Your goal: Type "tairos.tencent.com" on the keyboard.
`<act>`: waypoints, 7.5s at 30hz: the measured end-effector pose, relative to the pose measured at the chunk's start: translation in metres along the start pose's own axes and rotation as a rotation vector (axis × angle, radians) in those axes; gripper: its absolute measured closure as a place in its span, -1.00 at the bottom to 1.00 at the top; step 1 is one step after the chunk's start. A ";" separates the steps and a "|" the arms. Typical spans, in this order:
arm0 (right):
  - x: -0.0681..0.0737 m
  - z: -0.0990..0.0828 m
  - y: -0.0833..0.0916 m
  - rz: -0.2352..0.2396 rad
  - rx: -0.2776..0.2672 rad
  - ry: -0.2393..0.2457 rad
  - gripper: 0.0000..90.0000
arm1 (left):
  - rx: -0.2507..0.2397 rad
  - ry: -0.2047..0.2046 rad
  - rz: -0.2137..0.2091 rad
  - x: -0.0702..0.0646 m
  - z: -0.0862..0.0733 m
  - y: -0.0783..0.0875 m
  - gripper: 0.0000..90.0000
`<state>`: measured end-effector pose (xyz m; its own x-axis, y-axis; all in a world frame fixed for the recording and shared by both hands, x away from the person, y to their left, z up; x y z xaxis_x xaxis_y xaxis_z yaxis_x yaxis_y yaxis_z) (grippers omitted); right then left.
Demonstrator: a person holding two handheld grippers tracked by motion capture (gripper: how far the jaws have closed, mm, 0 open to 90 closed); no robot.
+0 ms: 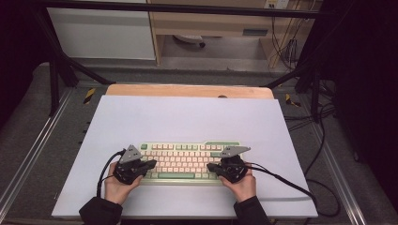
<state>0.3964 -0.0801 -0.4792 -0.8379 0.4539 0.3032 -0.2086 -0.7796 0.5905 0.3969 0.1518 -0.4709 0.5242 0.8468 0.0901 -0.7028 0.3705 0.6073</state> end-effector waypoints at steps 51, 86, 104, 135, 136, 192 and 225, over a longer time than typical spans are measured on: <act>0.000 -0.001 0.002 0.000 0.002 0.002 1.00 | 0.040 -0.030 0.018 -0.031 0.028 -0.048 1.00; -0.001 -0.001 0.003 -0.003 -0.001 0.003 1.00 | 0.026 -0.049 -0.005 -0.037 0.026 -0.044 1.00; -0.001 -0.002 0.003 -0.001 0.002 0.003 1.00 | 0.007 -0.044 -0.007 -0.030 0.025 -0.030 1.00; -0.001 -0.003 0.001 0.004 0.009 0.000 1.00 | 0.038 -0.018 0.059 -0.003 0.013 -0.037 1.00; -0.001 -0.003 0.001 0.003 0.009 -0.001 1.00 | 0.040 -0.017 0.059 -0.003 0.013 -0.037 1.00; 0.009 0.006 0.003 0.018 -0.012 0.021 1.00 | 0.011 -0.011 0.032 0.003 0.005 -0.014 1.00; 0.029 0.028 -0.031 0.064 0.014 0.060 1.00 | 0.004 0.010 0.022 0.011 -0.006 -0.002 1.00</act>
<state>0.3928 -0.0309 -0.4684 -0.8783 0.3759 0.2954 -0.1465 -0.7997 0.5822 0.4015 0.1629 -0.4764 0.5038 0.8585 0.0954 -0.7121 0.3503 0.6084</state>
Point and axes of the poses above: each handheld gripper's, and its own axes: y roughly backward along the jaws, z roughly out of its top, x roughly to its left, the point moved 9 cm from there along -y, roughly forward along the jaws, and after that the axes turned 15 degrees about z, right-handed, at the moved point
